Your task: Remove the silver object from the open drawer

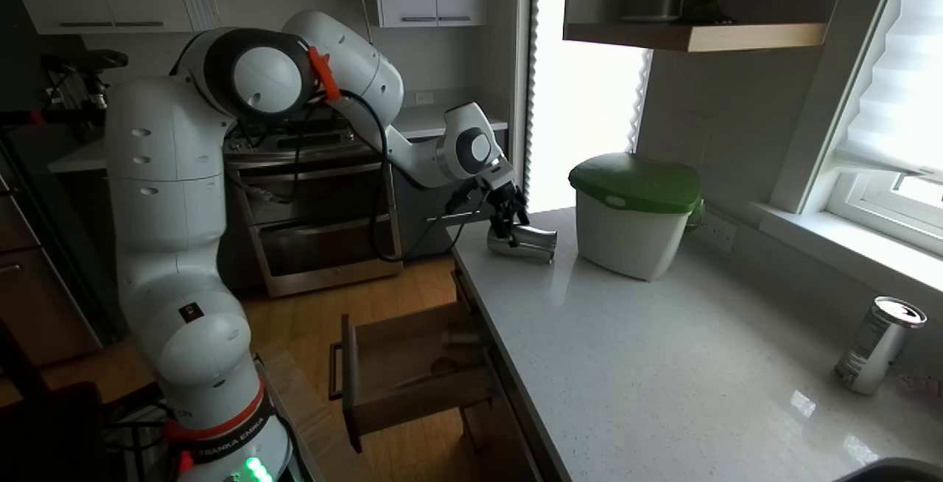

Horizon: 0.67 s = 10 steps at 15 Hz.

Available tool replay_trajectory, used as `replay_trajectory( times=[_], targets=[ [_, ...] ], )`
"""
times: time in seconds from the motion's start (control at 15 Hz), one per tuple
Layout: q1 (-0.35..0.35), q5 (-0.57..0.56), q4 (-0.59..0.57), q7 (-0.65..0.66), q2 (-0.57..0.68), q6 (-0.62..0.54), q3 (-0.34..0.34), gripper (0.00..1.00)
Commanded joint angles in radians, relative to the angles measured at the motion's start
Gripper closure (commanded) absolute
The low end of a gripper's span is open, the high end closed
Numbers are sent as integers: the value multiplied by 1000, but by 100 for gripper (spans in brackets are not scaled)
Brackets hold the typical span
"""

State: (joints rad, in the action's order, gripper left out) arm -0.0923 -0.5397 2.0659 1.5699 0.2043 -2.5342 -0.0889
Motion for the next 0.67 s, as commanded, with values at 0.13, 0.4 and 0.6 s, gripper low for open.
replay_trajectory(
  times=[0.13,0.4,0.6],
  targets=[
    [-9,-17,3,8,-43,56,-2,0],
    [-2,2,5,-14,-72,76,11,0],
    [3,20,7,-39,-96,106,25,0]
  ],
)
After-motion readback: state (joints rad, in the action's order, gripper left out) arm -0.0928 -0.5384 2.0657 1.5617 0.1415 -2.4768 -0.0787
